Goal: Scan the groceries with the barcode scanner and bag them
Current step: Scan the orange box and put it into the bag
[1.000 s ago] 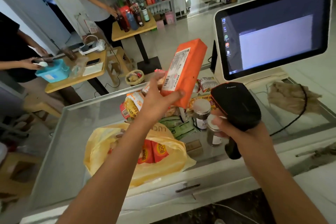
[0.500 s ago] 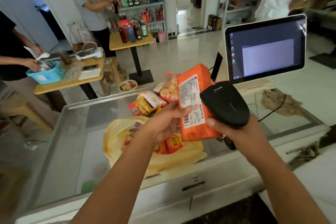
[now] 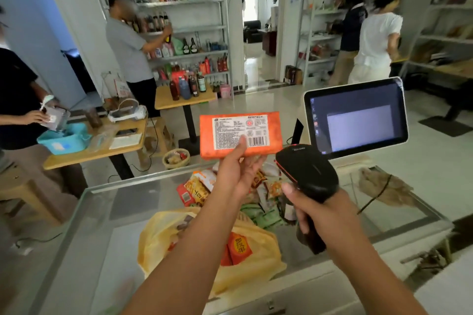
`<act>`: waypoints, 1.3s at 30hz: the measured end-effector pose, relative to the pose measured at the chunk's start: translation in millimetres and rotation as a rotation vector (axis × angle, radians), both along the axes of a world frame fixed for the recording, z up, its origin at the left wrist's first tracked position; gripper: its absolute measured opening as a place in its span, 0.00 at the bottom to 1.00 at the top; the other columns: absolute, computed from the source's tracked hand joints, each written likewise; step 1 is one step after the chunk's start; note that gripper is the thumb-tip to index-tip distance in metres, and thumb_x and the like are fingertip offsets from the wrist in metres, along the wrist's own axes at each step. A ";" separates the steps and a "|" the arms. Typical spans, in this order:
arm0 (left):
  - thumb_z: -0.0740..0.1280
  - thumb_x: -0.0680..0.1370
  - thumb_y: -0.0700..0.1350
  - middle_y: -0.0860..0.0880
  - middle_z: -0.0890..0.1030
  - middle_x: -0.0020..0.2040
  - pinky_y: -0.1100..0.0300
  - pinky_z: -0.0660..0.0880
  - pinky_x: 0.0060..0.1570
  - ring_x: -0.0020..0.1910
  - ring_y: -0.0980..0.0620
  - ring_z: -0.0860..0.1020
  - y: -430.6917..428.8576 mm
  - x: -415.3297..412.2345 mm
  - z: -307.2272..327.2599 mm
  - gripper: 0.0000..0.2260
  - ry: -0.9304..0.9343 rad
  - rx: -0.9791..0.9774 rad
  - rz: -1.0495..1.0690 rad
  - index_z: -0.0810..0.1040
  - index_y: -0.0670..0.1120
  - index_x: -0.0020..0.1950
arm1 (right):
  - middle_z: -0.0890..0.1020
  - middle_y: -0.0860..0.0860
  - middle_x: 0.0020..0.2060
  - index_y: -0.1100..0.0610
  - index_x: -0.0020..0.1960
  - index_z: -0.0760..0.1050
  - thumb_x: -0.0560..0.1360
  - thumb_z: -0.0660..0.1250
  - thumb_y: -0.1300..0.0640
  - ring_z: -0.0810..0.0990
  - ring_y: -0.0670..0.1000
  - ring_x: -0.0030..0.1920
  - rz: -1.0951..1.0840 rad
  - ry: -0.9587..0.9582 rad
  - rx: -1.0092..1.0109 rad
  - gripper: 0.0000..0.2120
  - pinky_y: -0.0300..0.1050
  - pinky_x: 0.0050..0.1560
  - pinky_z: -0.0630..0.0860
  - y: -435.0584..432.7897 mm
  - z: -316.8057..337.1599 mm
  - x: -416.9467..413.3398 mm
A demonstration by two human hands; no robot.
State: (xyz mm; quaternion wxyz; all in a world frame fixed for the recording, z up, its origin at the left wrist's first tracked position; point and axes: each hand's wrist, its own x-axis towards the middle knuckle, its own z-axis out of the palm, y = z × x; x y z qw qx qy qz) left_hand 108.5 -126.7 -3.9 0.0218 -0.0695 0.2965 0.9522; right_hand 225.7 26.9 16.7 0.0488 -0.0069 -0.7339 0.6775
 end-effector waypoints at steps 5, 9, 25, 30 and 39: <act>0.64 0.81 0.41 0.41 0.81 0.62 0.52 0.82 0.40 0.57 0.45 0.82 24.1 -11.4 30.0 0.19 0.119 0.112 0.017 0.70 0.45 0.73 | 0.70 0.54 0.20 0.57 0.26 0.70 0.72 0.74 0.55 0.68 0.52 0.21 0.035 -0.033 -0.089 0.20 0.44 0.29 0.70 3.5 18.8 -16.4; 0.69 0.76 0.43 0.40 0.78 0.66 0.51 0.82 0.44 0.63 0.42 0.79 34.9 -15.7 30.0 0.28 0.170 0.088 0.027 0.67 0.44 0.75 | 0.70 0.54 0.22 0.59 0.30 0.71 0.73 0.74 0.57 0.67 0.51 0.21 0.065 -0.015 -0.123 0.17 0.44 0.27 0.69 10.9 23.7 -20.1; 0.68 0.79 0.40 0.40 0.79 0.65 0.51 0.82 0.41 0.64 0.42 0.79 34.7 -18.4 7.0 0.23 0.049 0.137 0.125 0.68 0.43 0.74 | 0.69 0.57 0.24 0.61 0.33 0.72 0.73 0.74 0.56 0.67 0.52 0.23 0.090 -0.023 -0.126 0.15 0.46 0.29 0.69 15.4 8.8 -26.0; 0.67 0.79 0.40 0.40 0.81 0.63 0.51 0.82 0.41 0.62 0.42 0.80 29.6 -16.7 2.1 0.22 0.045 0.124 0.126 0.69 0.44 0.73 | 0.69 0.57 0.25 0.66 0.33 0.70 0.73 0.73 0.56 0.67 0.52 0.23 0.120 -0.020 -0.133 0.19 0.46 0.29 0.68 15.8 4.5 -29.9; 0.70 0.76 0.46 0.43 0.80 0.65 0.46 0.80 0.54 0.63 0.43 0.79 -56.2 22.0 -29.9 0.26 -0.019 -0.318 0.255 0.69 0.47 0.73 | 0.83 0.49 0.37 0.53 0.47 0.79 0.70 0.76 0.55 0.81 0.49 0.37 0.058 -0.083 -0.001 0.09 0.43 0.37 0.79 -5.2 -50.3 -39.5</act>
